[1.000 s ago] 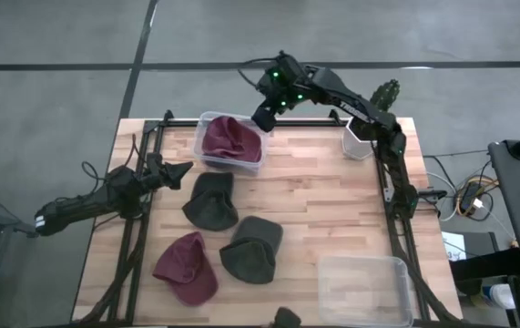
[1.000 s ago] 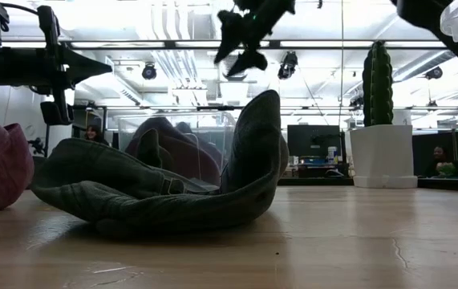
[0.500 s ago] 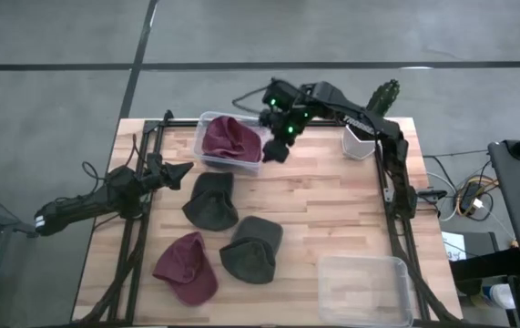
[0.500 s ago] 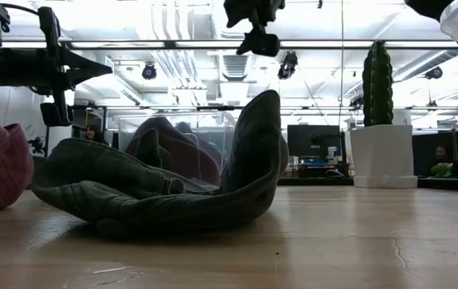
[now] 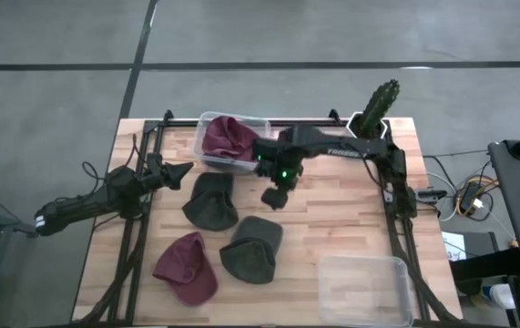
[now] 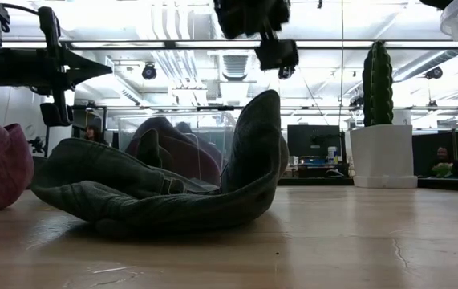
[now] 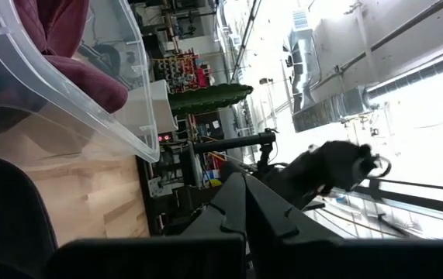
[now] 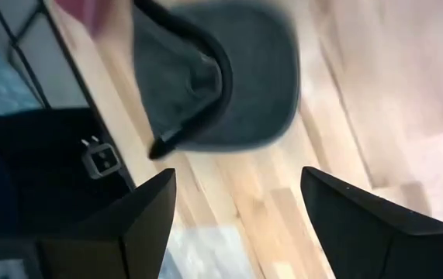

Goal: Pick and place caps into container
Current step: Put the bottom black cap into the bottom transparent container

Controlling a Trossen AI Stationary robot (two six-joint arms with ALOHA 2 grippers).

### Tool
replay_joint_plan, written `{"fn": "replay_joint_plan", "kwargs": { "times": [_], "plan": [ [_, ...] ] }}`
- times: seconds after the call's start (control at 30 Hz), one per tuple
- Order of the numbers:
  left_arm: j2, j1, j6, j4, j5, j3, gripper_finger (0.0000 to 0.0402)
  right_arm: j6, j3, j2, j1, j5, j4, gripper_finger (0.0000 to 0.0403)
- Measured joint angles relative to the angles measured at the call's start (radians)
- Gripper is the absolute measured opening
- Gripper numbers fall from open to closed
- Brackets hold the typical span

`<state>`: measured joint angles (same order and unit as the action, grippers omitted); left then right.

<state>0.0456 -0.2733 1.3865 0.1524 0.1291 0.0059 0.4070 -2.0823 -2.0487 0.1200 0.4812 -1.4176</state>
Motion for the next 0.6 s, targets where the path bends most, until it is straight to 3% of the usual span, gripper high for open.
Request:
{"fn": "replay_joint_plan", "kwargs": {
  "times": [0.23, 0.6],
  "plan": [
    [0.0, 0.0, 0.001, -0.01, 0.0, 0.0, 0.0, 0.094, 0.236, -0.002, -0.037, -0.001, 0.108, 0.0258],
    [0.0, 0.0, 0.004, -0.022, 0.0, 0.0, 0.0, 0.266, 0.532, -0.002, -0.037, 0.129, 0.401, 0.025]
  ]
}}
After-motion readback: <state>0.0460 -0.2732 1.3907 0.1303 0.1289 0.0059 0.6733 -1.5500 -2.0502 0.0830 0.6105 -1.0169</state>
